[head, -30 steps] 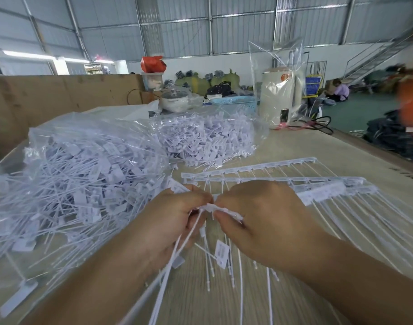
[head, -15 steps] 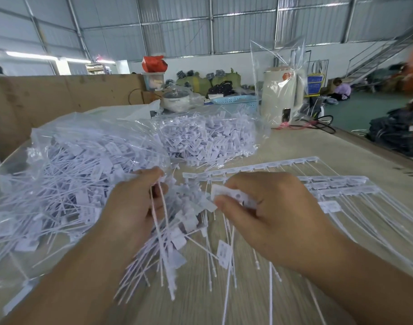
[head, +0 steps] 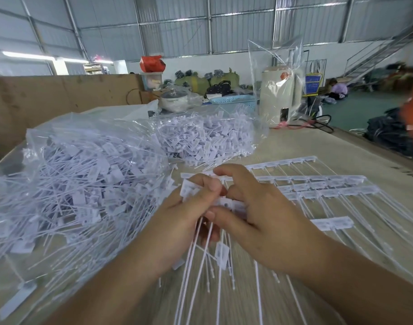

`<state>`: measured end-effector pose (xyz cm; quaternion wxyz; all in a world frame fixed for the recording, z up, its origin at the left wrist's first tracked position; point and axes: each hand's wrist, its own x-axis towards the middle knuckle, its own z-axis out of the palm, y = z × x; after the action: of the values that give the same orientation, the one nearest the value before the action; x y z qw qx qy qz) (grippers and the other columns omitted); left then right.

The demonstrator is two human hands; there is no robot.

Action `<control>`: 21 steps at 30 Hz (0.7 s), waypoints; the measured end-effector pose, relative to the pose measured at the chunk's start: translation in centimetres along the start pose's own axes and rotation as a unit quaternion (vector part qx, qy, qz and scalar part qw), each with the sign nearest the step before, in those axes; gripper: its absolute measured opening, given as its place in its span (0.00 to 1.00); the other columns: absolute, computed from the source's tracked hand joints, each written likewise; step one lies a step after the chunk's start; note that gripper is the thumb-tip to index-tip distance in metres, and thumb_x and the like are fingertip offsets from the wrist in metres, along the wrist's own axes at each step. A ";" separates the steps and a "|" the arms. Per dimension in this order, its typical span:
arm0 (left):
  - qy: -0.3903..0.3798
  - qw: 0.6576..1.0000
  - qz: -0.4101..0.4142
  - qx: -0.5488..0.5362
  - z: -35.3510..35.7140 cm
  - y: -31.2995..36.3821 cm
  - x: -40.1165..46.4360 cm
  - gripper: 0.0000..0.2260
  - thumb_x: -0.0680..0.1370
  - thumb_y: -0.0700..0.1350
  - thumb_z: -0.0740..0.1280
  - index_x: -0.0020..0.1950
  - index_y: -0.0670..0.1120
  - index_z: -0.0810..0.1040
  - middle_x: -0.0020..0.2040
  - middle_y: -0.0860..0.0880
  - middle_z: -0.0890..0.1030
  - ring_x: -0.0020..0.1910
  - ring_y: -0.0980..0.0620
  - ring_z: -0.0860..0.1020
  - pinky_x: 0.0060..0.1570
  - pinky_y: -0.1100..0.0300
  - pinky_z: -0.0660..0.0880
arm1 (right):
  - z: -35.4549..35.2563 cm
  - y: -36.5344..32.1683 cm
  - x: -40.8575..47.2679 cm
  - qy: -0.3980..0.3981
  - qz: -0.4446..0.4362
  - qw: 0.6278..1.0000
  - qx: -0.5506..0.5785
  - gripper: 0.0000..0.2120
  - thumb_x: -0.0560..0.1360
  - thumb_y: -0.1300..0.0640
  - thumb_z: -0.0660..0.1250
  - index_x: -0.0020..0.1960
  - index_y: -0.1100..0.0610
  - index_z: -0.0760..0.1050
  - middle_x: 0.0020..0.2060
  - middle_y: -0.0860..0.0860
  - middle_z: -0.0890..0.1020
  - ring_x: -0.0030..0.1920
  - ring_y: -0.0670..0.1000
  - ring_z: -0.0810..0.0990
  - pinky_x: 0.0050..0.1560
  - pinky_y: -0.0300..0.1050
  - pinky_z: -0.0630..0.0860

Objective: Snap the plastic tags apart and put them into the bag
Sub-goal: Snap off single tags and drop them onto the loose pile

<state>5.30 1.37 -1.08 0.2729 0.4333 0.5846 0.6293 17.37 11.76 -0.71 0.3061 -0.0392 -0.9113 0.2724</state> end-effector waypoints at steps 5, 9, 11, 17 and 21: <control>0.001 1.000 0.014 -0.016 -0.8 0.4 0.4 0.05 0.72 0.50 0.70 0.38 0.50 0.79 0.29 0.47 0.77 0.24 0.51 0.73 0.24 0.63 0.69 | -0.6 0.4 0.2 -0.020 0.007 1.000 0.008 0.14 0.77 0.44 0.64 0.59 0.50 0.71 0.38 0.47 0.81 0.34 0.46 0.80 0.36 0.51 0.76; 0.056 0.998 0.016 -0.028 -2.2 0.7 0.5 0.06 0.70 0.51 0.71 0.38 0.50 0.80 0.29 0.46 0.78 0.24 0.51 0.73 0.22 0.63 0.69 | -1.2 1.0 0.4 -0.034 0.026 0.999 -0.031 0.08 0.79 0.46 0.63 0.43 0.48 0.73 0.27 0.43 0.73 0.28 0.45 0.72 0.30 0.45 0.68; 0.032 0.999 0.007 -0.006 -2.3 0.7 0.5 0.07 0.69 0.52 0.72 0.38 0.49 0.80 0.29 0.45 0.78 0.24 0.51 0.73 0.22 0.63 0.68 | -1.2 1.1 0.3 -0.035 0.025 0.998 -0.045 0.08 0.79 0.47 0.63 0.45 0.49 0.75 0.24 0.42 0.72 0.25 0.45 0.70 0.28 0.40 0.62; 0.057 0.998 0.000 0.008 -1.6 0.6 0.7 0.07 0.69 0.52 0.71 0.35 0.50 0.80 0.27 0.46 0.77 0.24 0.52 0.73 0.24 0.65 0.68 | -1.0 0.7 0.2 0.014 0.005 0.999 -0.032 0.12 0.76 0.52 0.68 0.36 0.53 0.73 0.23 0.45 0.69 0.24 0.47 0.69 0.26 0.44 0.64; 0.090 0.996 -0.014 -0.014 -1.2 0.3 0.9 0.10 0.75 0.44 0.70 0.33 0.51 0.80 0.27 0.47 0.77 0.24 0.53 0.74 0.23 0.64 0.69 | -0.6 0.4 0.3 0.047 -0.011 0.995 -0.089 0.17 0.74 0.53 0.68 0.31 0.54 0.65 0.23 0.47 0.66 0.24 0.48 0.66 0.25 0.48 0.64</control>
<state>3.91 1.47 -0.49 0.2341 0.3622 0.6038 0.6704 17.46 12.43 -0.33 0.3469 -0.0685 -0.9170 0.1848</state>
